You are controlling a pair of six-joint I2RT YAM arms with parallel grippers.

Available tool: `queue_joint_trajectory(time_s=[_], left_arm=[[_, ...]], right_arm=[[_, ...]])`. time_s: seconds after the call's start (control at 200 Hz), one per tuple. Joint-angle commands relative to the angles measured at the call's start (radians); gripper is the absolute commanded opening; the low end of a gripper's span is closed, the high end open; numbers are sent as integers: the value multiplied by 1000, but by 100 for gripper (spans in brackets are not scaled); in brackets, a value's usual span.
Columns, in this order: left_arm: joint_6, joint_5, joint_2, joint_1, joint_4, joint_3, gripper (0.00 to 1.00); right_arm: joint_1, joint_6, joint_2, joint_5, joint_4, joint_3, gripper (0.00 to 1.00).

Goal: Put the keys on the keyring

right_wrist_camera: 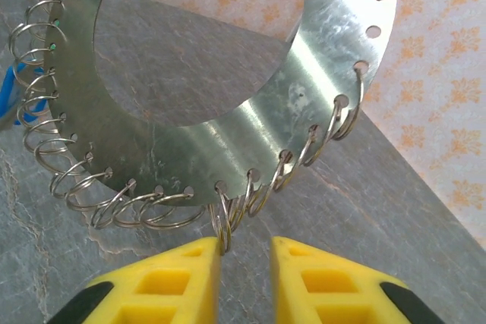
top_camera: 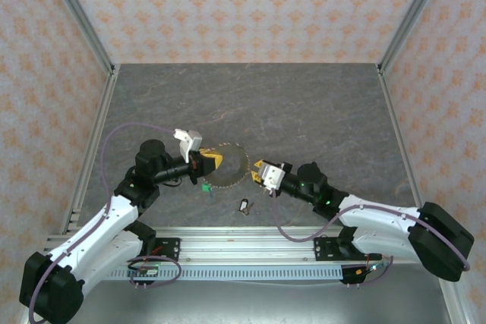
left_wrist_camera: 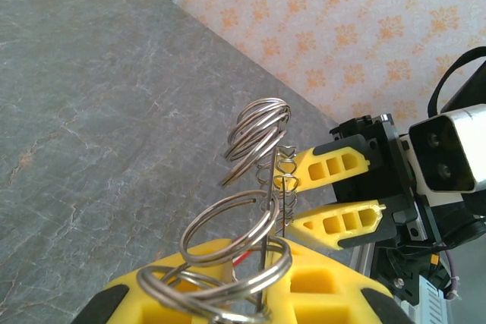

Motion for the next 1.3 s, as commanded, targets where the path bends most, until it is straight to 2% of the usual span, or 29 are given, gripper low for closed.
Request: queue_joint_trajectory(time_s=[0.0,0.195,0.505,0.666,0.746,0.841,0.916,1.051,1.126,1.226,1.296], left_arm=[[16,21,-10,4,25,40,0],[16,10,-12,3,18,40,0],[18,10,-13,2,12,41,0],[18,10,-7,3,13,41,0],[22,6,1,2,14,43,0],[42,-31,7,-4,13,44,0],[118,-91,5,-29,-21,50,0],[285,-412,-18,-155,-95,61,0],[374,-595,-24,-240,-104,59,0],[470,-752,-12,-314,-100,55,0],[534,-819,-5,-361,-117,58,0]], right_arm=[[4,3,-34,-14,-14,-12,20],[5,63,-15,-147,-33,3,18],[5,9,-59,10,-13,-13,22],[4,10,-38,20,-6,1,22],[1,81,-11,26,31,12,24],[-19,230,5,28,82,25,28],[-43,390,-5,126,52,54,32],[-131,773,-48,282,-109,118,40],[-191,990,-64,304,-234,156,44],[-264,1283,-67,206,-353,200,47],[-287,1496,-66,196,-456,241,47]])
